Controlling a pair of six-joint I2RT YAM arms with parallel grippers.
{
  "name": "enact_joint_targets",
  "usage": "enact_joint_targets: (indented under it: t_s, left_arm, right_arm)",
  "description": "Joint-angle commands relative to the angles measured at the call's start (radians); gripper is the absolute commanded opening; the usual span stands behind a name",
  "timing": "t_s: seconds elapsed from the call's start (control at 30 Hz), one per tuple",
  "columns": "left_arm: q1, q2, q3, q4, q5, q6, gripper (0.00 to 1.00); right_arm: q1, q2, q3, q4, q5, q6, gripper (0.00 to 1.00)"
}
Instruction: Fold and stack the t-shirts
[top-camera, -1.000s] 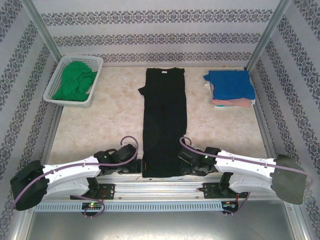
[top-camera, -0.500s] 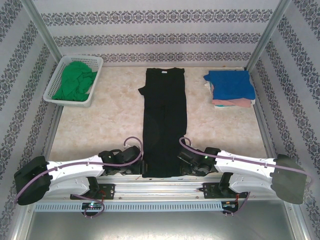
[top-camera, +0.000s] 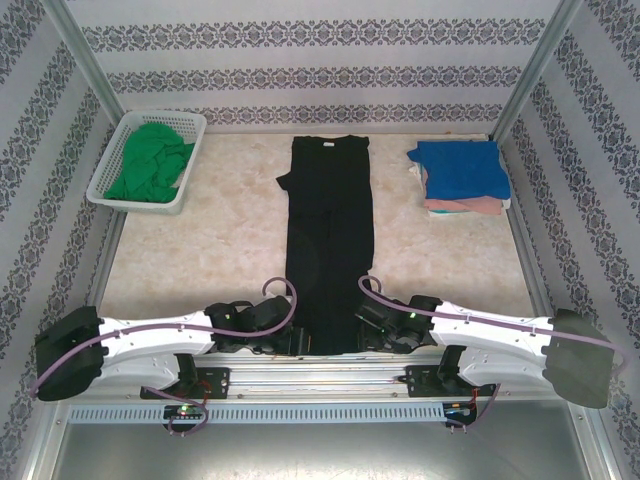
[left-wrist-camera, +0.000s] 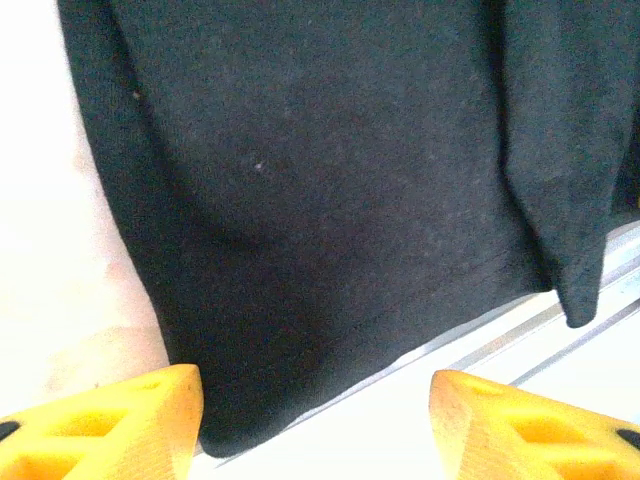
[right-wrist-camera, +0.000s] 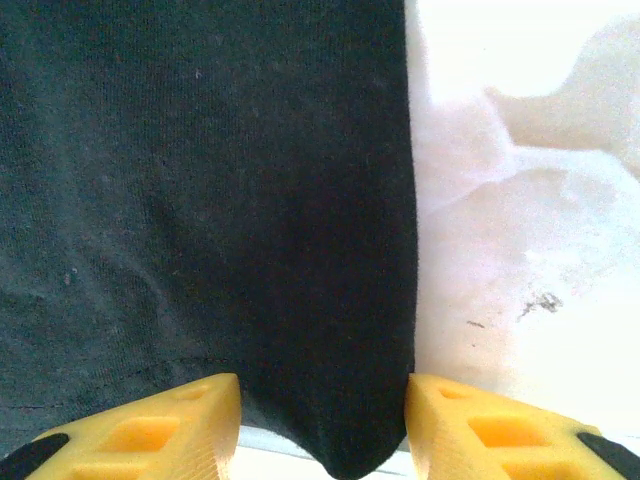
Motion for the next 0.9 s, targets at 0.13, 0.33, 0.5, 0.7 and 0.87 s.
enact_joint_targets:
  t_s: [0.13,0.33,0.5,0.7,0.87]
  left_arm:
    - [-0.021,0.063,0.002,0.059,-0.009,-0.011,0.62]
    - [-0.027,0.112,0.032,-0.001,-0.004,0.006,0.57]
    - [-0.027,0.007,0.02,-0.08,-0.049,-0.001,0.49]
    - [-0.027,-0.075,-0.015,-0.12,-0.102,-0.041,0.59]
    - [-0.027,-0.053,-0.045,-0.072,-0.096,-0.047,0.61]
  right_arm:
    - [0.01,0.047,0.005,-0.026,0.045,-0.017,0.44]
    - [0.011,0.075,0.007,-0.001,0.045,-0.024,0.32]
    - [0.011,0.038,0.001,0.004,0.034,-0.022,0.15]
    - [0.066,-0.032,0.01,-0.03,0.021,0.06,0.07]
    - [0.119,-0.061,-0.019,-0.036,0.032,0.152,0.06]
